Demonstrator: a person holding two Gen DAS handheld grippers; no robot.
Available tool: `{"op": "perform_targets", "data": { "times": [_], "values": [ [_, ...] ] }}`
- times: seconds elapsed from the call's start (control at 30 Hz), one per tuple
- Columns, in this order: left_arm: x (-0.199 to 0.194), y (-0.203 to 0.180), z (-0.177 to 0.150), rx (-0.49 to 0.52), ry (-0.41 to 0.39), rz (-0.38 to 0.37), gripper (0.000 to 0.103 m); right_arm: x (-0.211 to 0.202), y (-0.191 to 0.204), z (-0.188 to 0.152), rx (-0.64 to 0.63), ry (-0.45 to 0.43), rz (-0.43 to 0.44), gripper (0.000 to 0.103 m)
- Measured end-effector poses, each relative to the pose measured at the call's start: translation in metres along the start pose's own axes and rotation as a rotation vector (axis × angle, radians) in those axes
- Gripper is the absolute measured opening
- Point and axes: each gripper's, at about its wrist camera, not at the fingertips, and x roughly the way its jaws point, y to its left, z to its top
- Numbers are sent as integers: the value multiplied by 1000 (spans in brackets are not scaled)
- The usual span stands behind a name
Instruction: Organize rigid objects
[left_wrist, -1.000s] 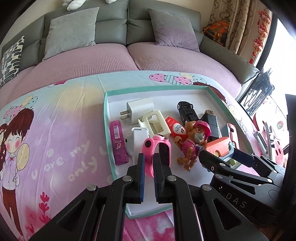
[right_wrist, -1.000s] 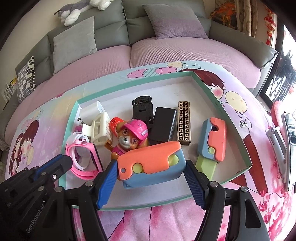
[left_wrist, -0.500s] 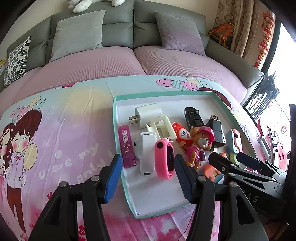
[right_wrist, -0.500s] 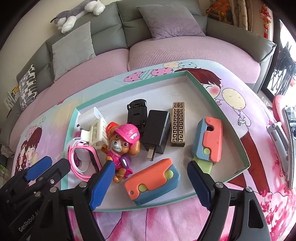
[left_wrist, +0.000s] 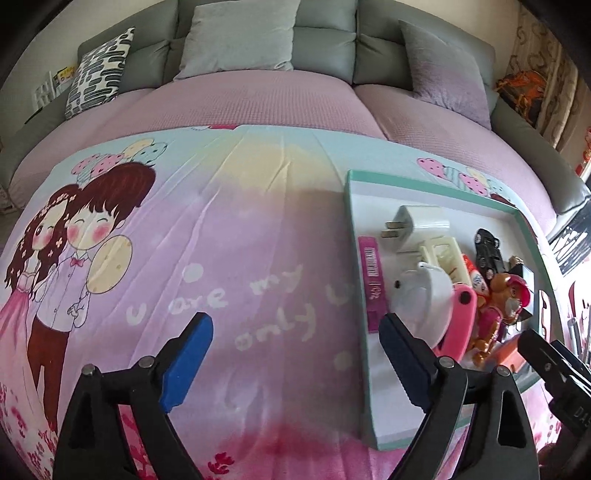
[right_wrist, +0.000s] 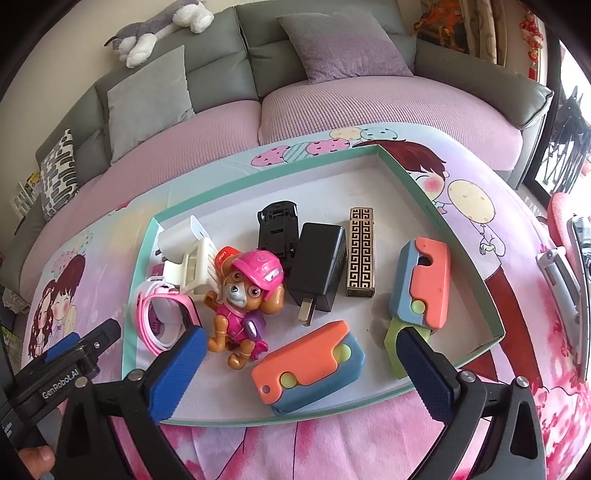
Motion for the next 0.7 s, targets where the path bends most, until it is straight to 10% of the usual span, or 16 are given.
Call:
{"op": "perform_targets", "data": {
  "times": [0.7],
  "values": [
    [-41, 8, -37, 30, -87, 81, 99, -27, 15, -22, -42, -10, 3, 103]
  ]
}}
